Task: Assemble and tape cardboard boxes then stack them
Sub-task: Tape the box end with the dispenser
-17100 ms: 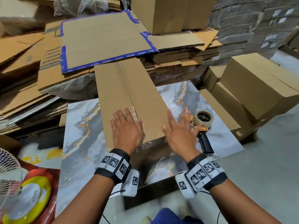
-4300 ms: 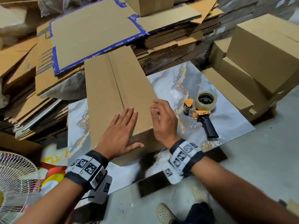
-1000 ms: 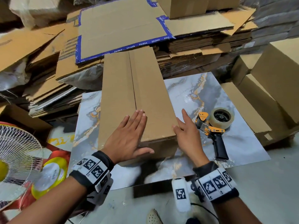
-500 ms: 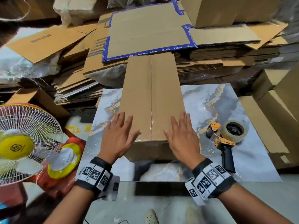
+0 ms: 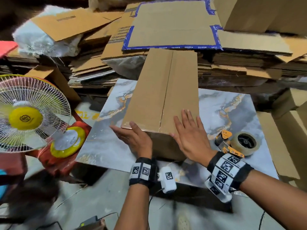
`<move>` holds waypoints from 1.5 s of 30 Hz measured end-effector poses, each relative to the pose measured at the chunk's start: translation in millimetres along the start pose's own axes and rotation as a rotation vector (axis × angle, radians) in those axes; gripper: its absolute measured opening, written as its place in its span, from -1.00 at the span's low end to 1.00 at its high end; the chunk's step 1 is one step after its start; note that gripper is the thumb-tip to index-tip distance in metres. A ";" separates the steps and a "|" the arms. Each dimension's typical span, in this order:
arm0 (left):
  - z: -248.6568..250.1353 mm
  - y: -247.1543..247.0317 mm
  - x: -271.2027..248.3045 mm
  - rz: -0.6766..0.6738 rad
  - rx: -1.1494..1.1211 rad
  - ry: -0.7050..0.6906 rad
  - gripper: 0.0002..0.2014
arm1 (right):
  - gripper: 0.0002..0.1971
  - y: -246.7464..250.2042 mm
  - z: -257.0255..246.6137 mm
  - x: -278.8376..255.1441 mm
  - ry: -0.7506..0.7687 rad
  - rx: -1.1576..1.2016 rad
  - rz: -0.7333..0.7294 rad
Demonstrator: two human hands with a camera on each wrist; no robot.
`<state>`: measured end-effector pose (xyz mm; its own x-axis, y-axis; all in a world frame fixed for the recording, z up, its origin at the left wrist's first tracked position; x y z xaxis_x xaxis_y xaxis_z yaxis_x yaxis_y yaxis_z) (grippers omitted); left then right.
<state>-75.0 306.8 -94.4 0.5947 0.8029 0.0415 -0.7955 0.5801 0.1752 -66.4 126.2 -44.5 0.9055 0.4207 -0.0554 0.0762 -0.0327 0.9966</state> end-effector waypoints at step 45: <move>46.4 55.9 75.1 -0.616 1.008 -0.768 -0.58 | -0.42 41.1 -28.0 47.0 0.007 0.151 -0.072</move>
<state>-69.4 393.2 -35.8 0.9866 -0.0039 0.1629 -0.1590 0.1974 0.9674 -32.4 170.0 -4.4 0.8927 0.4329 -0.1250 0.2028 -0.1383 0.9694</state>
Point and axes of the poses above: each hand's wrist, its own x-axis towards the middle knuckle, its own y-axis out of the back of the hand, z = x × y, the point moved 3 cm from there along x, towards the middle knuckle, and after that the axes turned 2 degrees about -z, right-handed, at the moved point
